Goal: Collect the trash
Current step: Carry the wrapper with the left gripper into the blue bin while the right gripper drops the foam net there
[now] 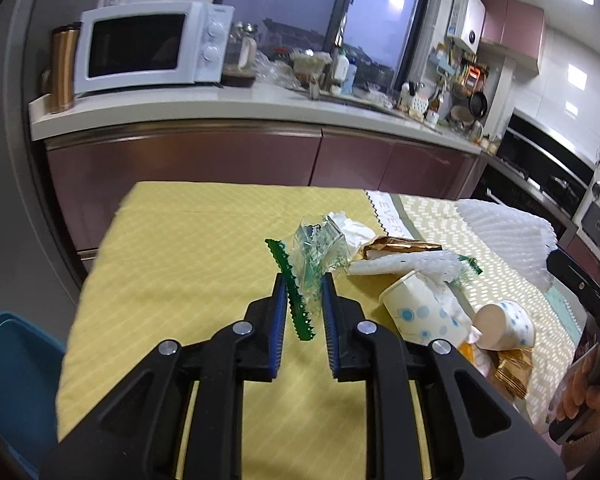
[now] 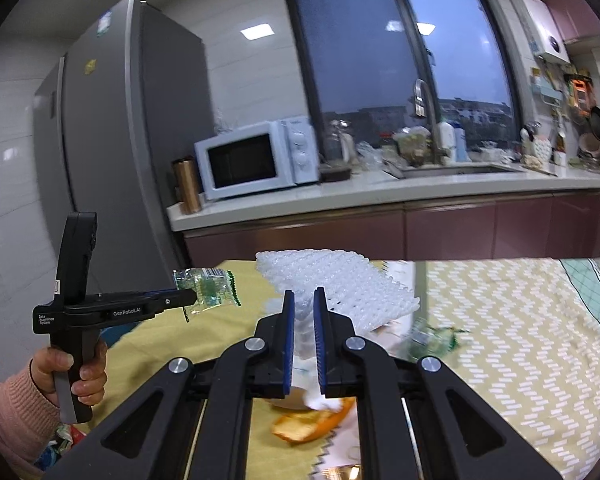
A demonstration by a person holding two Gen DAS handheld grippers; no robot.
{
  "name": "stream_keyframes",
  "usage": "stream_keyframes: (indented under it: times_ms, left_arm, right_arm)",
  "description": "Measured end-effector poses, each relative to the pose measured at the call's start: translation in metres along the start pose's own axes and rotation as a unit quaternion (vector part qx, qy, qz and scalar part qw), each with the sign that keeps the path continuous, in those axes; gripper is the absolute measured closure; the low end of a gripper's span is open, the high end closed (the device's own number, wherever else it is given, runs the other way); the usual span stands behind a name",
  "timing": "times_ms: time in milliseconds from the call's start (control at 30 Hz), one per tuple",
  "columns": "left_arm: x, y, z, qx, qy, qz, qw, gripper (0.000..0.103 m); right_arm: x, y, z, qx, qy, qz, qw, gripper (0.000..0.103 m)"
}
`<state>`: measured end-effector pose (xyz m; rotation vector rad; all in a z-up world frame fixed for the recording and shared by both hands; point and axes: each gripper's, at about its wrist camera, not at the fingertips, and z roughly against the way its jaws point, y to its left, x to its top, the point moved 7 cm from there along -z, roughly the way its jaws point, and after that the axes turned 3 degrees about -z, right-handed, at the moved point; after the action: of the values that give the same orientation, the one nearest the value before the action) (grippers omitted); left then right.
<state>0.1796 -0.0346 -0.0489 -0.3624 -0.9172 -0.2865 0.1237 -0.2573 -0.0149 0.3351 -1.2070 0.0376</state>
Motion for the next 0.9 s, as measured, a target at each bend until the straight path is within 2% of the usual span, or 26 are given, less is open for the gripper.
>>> stream_keyframes:
  times_ms: [200,400,667,900]
  left_arm:
    - [-0.012,0.025,0.050,0.019,-0.024,0.014,0.9994,0.085]
    - [-0.031,0.056,0.093,0.051,-0.037,0.026,0.9977,0.085]
    - [-0.060,0.110,0.142,0.101,-0.048,0.059,0.9920,0.085]
    - [-0.085,0.165,0.175,0.154,-0.051,0.099,0.9819,0.085]
  right_arm:
    - [0.003,0.044,-0.002,0.057,0.000,0.024,0.998,0.095]
    - [-0.002,0.090,-0.015,0.121,0.019,0.044,0.991,0.095]
    - [-0.014,0.158,-0.042,0.198,0.056,0.079,0.975,0.095]
    - [-0.021,0.211,-0.060,0.255,0.078,0.110,0.958,0.095]
